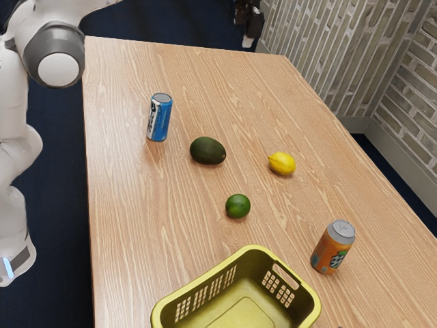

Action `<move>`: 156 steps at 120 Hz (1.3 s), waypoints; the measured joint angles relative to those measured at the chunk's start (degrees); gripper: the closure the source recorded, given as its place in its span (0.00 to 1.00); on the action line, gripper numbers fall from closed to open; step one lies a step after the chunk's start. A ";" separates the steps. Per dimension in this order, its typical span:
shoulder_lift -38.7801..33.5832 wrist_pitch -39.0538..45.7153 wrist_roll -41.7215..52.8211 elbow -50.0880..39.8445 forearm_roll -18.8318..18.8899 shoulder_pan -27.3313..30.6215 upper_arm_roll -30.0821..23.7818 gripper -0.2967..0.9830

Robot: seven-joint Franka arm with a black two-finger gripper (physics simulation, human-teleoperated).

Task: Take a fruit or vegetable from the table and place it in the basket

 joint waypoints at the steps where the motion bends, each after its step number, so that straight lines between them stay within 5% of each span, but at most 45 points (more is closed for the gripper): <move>1: 0.32 -0.03 0.13 -0.03 -0.24 -1.05 -0.11 0.25; 18: 2.38 -0.37 0.82 -1.74 -10.12 -7.81 -1.49 0.25; 41: -13.49 6.97 -1.97 -31.85 -12.96 -25.40 -2.32 0.25; 55: -14.61 15.53 -3.25 -43.57 -12.59 -25.52 -2.68 0.25; 81: -12.89 25.65 -5.04 -49.87 -11.85 -24.73 -2.28 0.25; 156: -11.82 32.11 1.44 -55.71 -7.34 -24.11 -1.37 0.25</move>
